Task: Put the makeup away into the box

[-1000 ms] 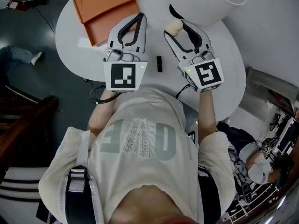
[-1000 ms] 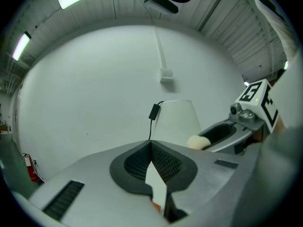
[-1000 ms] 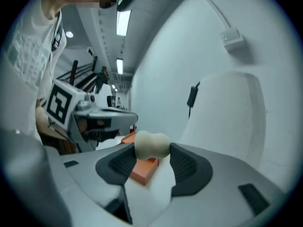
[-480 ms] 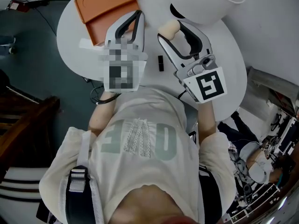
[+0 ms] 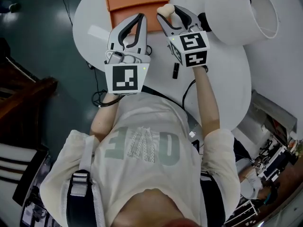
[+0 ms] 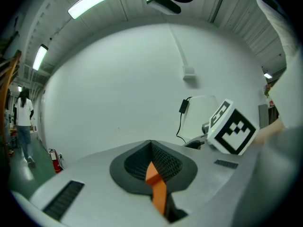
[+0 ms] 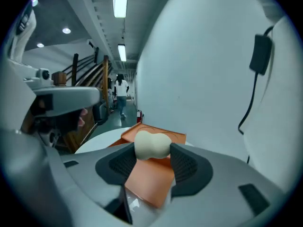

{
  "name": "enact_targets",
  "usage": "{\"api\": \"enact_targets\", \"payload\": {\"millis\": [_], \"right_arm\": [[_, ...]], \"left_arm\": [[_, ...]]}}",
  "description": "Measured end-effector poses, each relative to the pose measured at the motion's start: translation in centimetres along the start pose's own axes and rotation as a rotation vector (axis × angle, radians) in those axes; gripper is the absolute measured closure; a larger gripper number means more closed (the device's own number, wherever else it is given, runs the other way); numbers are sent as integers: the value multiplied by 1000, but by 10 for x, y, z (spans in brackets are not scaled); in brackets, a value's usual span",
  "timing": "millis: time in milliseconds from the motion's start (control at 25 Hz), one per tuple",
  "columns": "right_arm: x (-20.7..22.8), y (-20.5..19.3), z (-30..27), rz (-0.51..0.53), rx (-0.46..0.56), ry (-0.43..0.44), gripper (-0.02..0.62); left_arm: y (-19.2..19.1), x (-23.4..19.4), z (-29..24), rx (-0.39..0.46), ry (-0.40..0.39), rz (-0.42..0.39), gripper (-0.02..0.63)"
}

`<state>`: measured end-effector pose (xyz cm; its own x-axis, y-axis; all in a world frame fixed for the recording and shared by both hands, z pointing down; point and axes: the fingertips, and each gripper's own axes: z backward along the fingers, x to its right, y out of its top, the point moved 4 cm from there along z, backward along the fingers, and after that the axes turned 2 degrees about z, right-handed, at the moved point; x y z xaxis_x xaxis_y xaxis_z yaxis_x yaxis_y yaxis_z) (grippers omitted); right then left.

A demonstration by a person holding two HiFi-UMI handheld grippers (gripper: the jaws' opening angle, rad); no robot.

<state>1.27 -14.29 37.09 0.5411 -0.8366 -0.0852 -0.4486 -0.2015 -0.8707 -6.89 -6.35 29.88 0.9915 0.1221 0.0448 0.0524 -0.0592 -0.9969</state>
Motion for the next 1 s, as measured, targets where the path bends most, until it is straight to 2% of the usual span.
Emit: {"api": "enact_targets", "payload": {"millis": [160,320,680,1000], "right_arm": [[-3,-30,-47,-62,-163,7,370],[-9,-44,-76,-131,-241,21,370],[-11,-74,-120,-136,-531,-30,370],[-9,-73,-134,-103,-582,-75,365]], "left_arm": [[-18,-16,7,-24,54,13,598],[-33,-24,11,-65,74,16,598],[-54,-34,13,-107,132,81,598],[-60,-47,15,-126,176,85,598]]}}
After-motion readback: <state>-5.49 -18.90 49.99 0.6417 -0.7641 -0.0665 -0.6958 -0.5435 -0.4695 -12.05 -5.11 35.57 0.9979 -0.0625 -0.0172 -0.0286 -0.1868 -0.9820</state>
